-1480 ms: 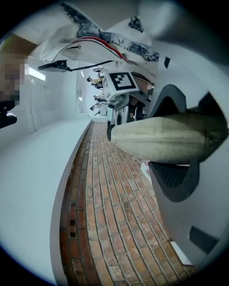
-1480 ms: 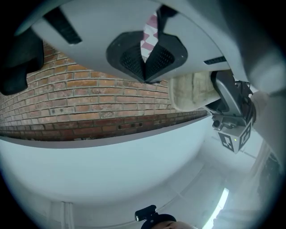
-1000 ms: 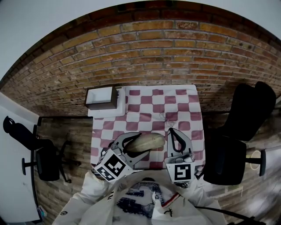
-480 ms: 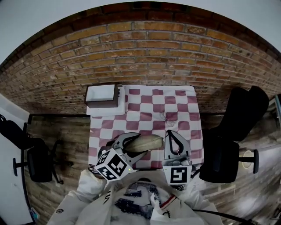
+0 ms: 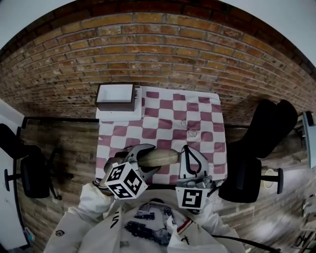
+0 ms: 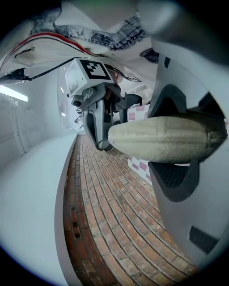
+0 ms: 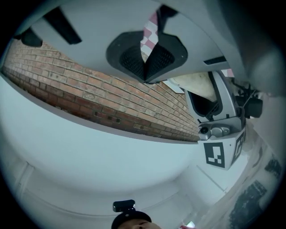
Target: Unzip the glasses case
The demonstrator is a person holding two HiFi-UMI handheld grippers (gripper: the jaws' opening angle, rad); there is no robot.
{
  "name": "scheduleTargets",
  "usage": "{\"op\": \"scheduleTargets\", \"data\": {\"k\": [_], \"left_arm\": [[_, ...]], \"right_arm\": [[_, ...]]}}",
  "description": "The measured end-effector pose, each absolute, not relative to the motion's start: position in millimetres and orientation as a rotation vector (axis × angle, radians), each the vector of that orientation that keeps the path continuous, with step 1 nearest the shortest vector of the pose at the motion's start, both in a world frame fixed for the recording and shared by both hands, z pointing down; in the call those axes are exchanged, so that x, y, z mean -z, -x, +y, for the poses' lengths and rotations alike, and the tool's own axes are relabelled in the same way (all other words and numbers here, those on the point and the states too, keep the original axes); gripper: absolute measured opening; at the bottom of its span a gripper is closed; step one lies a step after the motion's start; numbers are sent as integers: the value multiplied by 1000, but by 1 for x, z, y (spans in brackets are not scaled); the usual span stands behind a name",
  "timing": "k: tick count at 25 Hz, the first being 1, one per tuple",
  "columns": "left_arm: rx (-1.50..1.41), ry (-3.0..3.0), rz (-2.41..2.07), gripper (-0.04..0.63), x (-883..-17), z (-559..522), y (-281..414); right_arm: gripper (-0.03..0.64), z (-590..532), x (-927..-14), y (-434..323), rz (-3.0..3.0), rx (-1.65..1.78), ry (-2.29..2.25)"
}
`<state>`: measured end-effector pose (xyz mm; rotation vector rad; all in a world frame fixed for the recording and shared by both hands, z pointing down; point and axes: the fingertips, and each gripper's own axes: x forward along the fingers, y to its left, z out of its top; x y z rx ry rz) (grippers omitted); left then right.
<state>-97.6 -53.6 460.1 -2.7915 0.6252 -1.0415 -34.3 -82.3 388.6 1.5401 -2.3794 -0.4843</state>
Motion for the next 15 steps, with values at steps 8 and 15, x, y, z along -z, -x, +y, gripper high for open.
{"op": "scheduleTargets", "data": {"k": [8, 15], "left_arm": [[1088, 2743, 614, 279, -466, -60, 113], [1145, 2719, 615, 279, -476, -68, 116]], "right_arm": [[12, -83, -393, 56, -2275, 596, -1439], [12, -88, -395, 67, -2253, 653, -1401]]}}
